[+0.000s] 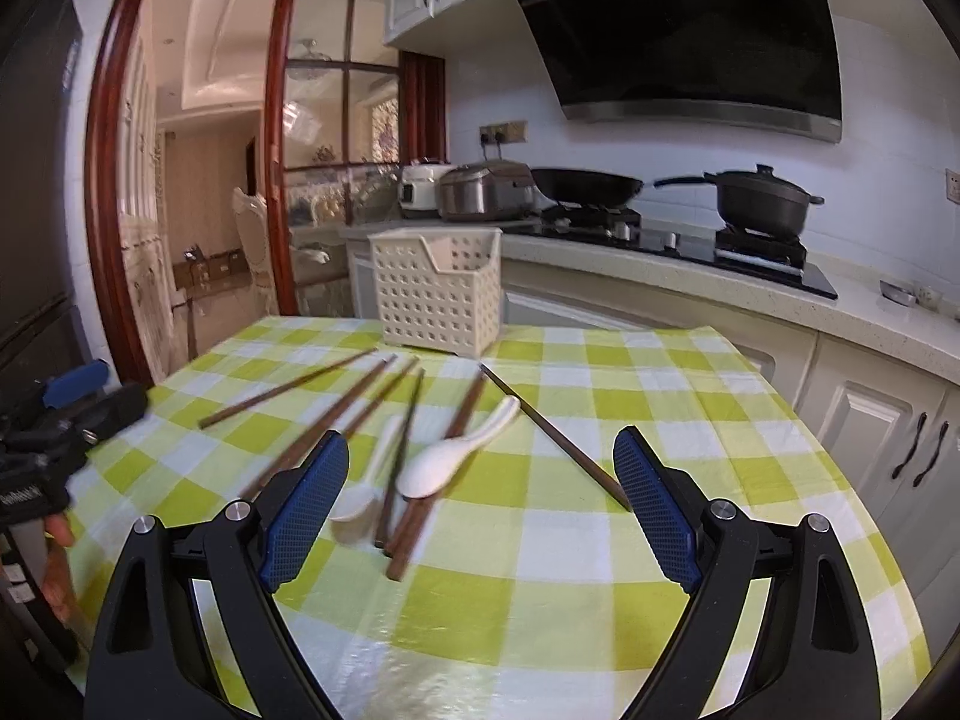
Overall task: Organize utensils
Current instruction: 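Lower the left tool onto a brown chopstick and close while the right tool grasps another chopstick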
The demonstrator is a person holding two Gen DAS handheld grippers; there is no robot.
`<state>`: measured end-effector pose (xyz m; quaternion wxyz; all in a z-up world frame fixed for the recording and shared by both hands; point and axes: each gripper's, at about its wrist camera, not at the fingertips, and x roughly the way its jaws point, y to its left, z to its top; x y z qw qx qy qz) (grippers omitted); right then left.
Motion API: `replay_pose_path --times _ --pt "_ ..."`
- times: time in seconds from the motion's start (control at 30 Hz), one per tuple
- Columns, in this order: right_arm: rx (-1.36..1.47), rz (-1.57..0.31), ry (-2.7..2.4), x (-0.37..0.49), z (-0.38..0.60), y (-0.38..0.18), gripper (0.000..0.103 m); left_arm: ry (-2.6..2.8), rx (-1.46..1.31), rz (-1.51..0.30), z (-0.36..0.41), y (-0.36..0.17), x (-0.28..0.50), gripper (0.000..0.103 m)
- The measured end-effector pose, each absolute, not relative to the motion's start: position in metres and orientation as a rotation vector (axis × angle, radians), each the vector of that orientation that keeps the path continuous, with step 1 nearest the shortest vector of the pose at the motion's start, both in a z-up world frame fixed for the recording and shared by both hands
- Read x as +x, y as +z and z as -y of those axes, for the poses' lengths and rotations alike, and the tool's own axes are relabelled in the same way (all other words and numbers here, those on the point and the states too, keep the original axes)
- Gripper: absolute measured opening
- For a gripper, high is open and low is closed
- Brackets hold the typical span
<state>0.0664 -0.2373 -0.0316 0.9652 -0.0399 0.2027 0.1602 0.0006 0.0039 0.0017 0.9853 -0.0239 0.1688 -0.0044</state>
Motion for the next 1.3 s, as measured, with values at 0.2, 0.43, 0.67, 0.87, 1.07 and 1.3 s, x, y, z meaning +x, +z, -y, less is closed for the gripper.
replay_pose_path --times 0.2,0.43,0.67,0.87,1.07,1.3 --pt "-0.149 -0.686 0.387 0.136 0.245 -0.047 0.084 -0.072 0.032 -0.518 -0.027 0.003 0.056 0.099" --pt "-0.281 -0.84 0.4 0.222 0.244 -0.066 0.084 -0.156 0.151 -0.718 -0.043 -0.008 0.138 0.098" --pt "-0.337 -0.985 0.477 0.277 0.228 -0.09 0.069 -0.18 0.158 -0.896 -0.064 -0.031 0.228 0.071" --pt "-0.327 -1.023 0.513 0.299 0.222 -0.095 0.058 -0.179 0.155 -0.991 -0.071 -0.049 0.279 0.055" --pt "-0.316 -1.027 0.529 0.315 0.214 -0.092 0.054 -0.194 0.142 -1.056 -0.065 -0.064 0.302 0.045" --pt "-0.32 -1.019 0.53 0.328 0.204 -0.091 0.053 -0.188 0.128 -1.076 -0.062 -0.071 0.316 0.04"
